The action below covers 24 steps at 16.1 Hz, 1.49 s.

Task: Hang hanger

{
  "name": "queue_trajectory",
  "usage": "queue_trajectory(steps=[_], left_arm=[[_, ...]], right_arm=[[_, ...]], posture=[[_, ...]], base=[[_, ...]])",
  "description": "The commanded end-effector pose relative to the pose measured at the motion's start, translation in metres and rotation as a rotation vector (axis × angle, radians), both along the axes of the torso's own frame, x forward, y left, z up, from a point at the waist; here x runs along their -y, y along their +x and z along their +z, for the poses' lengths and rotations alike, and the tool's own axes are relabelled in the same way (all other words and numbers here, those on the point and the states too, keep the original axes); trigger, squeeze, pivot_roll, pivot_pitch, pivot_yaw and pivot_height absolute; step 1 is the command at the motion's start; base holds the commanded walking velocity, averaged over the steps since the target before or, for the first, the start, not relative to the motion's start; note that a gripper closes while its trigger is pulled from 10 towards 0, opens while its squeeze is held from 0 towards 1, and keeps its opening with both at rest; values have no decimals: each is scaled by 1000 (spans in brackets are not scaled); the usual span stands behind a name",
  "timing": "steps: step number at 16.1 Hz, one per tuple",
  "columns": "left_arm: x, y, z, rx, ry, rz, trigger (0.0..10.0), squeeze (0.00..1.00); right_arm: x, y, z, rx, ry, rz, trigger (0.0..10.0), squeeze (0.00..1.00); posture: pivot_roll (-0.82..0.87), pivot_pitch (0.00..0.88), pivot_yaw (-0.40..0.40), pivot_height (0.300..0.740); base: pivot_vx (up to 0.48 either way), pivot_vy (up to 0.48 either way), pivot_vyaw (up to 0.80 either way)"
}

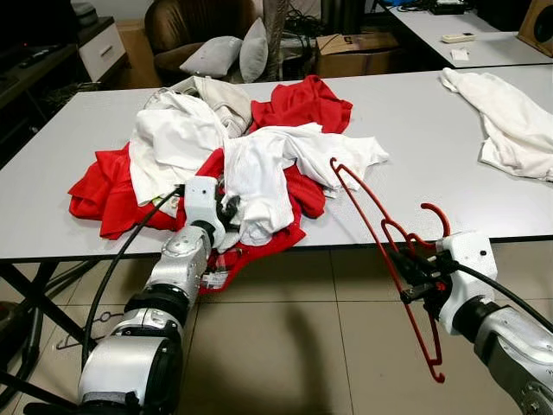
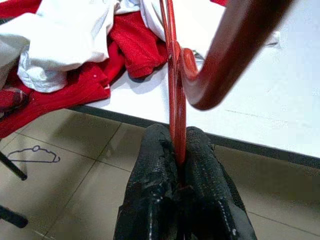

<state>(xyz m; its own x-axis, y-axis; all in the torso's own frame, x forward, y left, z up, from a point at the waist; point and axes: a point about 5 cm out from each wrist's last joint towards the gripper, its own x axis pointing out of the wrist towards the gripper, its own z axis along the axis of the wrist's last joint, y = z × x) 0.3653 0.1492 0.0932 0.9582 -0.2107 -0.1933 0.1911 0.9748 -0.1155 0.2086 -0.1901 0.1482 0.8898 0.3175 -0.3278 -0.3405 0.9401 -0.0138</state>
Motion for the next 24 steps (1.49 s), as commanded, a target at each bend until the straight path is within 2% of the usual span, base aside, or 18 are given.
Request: queue_trajectory(steps=[1,5,8,10,11,12,13,14,15,16,17,18,21,22,23,24], left_arm=[[-3,6,11,35,-16,-2,0,0],[-3,6,12,42,-27,-13,0,0],[-7,17,31,83,-16,-7,0,0],[-8,32,67,172,-14,-2,0,0],[-3,40,95,263,-43,-41,0,0],[5,46,127,377,-77,-105,0,0],[14,47,168,545,-87,-194,0,0],[21,42,204,716,-98,-283,0,0],[26,34,230,853,-115,-359,0,0],[28,30,239,906,-133,-395,0,0],[38,17,245,966,-173,-599,0,0],[41,16,235,935,-145,-642,0,0],[50,12,158,697,111,-805,0,0],[48,-1,115,575,262,-913,0,0],[45,-9,93,500,325,-974,0,0],[36,-30,54,335,372,-1101,0,0]], right_arm=[[-2,3,2,14,-2,16,10000,0],[-4,3,0,21,-6,13,10000,0],[0,7,2,47,-13,-22,10000,0],[7,12,4,73,-20,-88,10000,0],[11,14,5,86,-22,-135,10000,0],[15,15,6,103,-24,-177,10000,0],[18,17,8,122,-19,-214,10000,0],[21,18,11,145,-15,-246,10000,0],[23,19,13,162,-10,-272,10000,0],[24,19,13,166,-8,-281,10000,0],[29,20,14,183,2,-338,10000,0],[29,21,14,183,3,-341,10000,0],[21,23,10,167,-5,-293,10000,0],[18,23,8,159,-11,-272,10000,0],[16,23,7,155,-13,-263,10000,0],[13,22,4,142,-7,-248,10000,0]], posture=[[-180,0,86,740],[-181,0,91,740],[-185,0,106,740],[-187,0,116,740],[-188,0,122,740],[-187,0,128,740],[-187,0,129,740],[-184,0,133,740],[-184,0,133,740],[-181,0,134,740],[-173,0,128,740],[-167,0,123,740],[-158,0,109,740],[-153,0,107,740],[-152,0,105,740],[-145,0,98,740]], base=[[0,0,0],[0,0,0],[0,0,0],[0,0,0],[0,0,0],[0,0,0],[0,0,0],[0,0,0],[0,0,0],[0,0,0],[0,0,0],[0,0,0],[0,0,0],[0,0,0],[0,0,0],[0,0,0]])
